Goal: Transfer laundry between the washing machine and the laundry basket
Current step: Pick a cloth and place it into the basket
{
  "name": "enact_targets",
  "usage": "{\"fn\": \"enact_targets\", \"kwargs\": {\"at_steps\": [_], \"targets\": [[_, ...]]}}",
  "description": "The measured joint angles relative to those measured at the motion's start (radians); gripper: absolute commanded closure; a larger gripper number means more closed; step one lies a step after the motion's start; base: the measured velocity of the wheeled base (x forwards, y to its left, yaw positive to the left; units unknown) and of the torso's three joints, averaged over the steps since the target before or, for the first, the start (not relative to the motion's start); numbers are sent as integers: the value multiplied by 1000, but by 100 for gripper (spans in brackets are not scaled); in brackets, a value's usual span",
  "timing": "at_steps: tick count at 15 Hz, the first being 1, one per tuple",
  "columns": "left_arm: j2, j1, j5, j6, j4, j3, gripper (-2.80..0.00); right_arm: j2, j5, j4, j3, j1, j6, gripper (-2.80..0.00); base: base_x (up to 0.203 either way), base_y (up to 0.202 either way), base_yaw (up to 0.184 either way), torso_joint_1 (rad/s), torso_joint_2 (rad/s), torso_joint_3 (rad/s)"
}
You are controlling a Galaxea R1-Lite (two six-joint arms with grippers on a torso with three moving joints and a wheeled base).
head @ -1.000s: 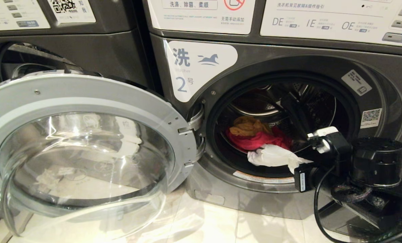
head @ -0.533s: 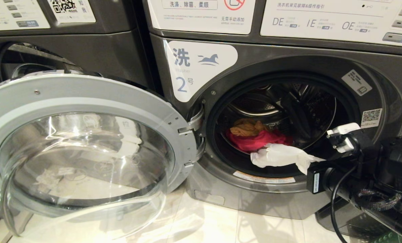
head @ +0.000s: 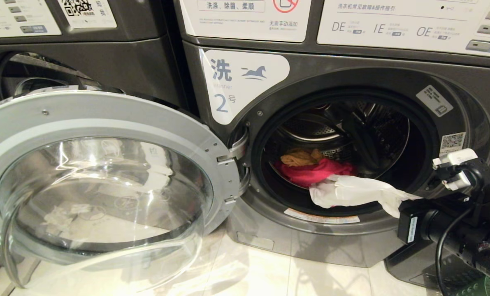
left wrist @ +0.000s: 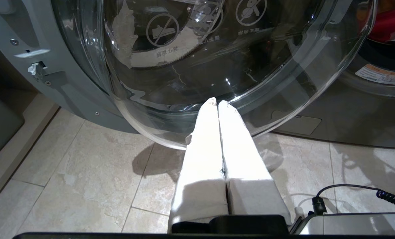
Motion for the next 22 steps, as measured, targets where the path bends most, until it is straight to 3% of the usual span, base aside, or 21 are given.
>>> {"fn": "enact_targets", "kwargs": {"at_steps": [8, 14, 19, 22], "targets": [[0, 0, 0, 0, 0, 0, 0, -89, 5, 104, -60, -1, -1, 0, 0, 0, 0, 0, 0, 0], [0, 0, 0, 0, 0, 0, 0, -123, 21, 217, -248, 2, 0, 0, 0, 0, 0, 0, 0, 0], [0, 0, 0, 0, 0, 0, 0, -212, 150, 272, -306, 23, -3, 0, 0, 0, 0, 0, 0, 0], [0, 0, 0, 0, 0, 0, 0, -297, 200, 372, -330, 36, -10, 0, 0, 0, 0, 0, 0, 0]]}}
